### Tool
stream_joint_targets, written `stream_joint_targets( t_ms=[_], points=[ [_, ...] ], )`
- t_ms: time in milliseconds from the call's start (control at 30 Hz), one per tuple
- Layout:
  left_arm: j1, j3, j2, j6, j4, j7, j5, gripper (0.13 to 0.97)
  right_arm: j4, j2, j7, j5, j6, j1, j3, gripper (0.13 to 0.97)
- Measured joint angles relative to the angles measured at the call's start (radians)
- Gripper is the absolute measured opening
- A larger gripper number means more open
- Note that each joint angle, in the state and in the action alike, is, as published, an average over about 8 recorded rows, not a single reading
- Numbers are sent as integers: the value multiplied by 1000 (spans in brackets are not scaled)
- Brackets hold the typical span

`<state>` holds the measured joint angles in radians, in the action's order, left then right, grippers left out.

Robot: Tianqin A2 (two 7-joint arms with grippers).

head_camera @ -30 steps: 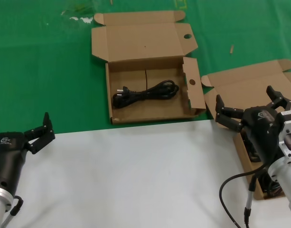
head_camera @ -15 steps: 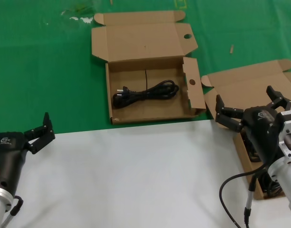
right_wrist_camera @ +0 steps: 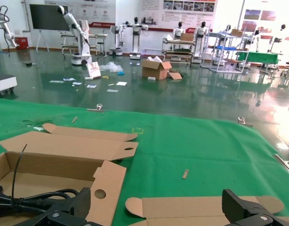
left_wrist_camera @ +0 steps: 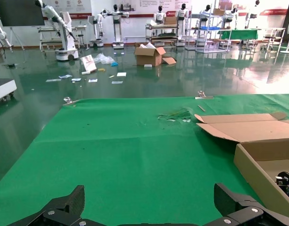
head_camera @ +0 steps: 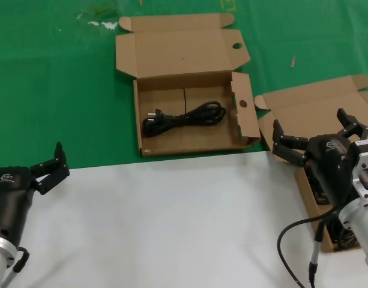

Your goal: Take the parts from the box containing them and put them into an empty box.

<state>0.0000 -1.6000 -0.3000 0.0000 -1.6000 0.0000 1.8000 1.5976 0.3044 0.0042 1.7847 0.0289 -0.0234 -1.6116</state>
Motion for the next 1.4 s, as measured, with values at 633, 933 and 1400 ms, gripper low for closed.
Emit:
stream_joint_targets(
  t_ms=[633, 933, 1400],
  points=[
    [0, 0, 0, 0, 0, 0, 0, 966, 0, 0, 0, 0, 0, 0, 0, 966],
    [0, 0, 0, 0, 0, 0, 0, 966, 0, 0, 0, 0, 0, 0, 0, 966],
    [0, 0, 0, 0, 0, 0, 0, 966, 0, 0, 0, 0, 0, 0, 0, 966]
  ],
)
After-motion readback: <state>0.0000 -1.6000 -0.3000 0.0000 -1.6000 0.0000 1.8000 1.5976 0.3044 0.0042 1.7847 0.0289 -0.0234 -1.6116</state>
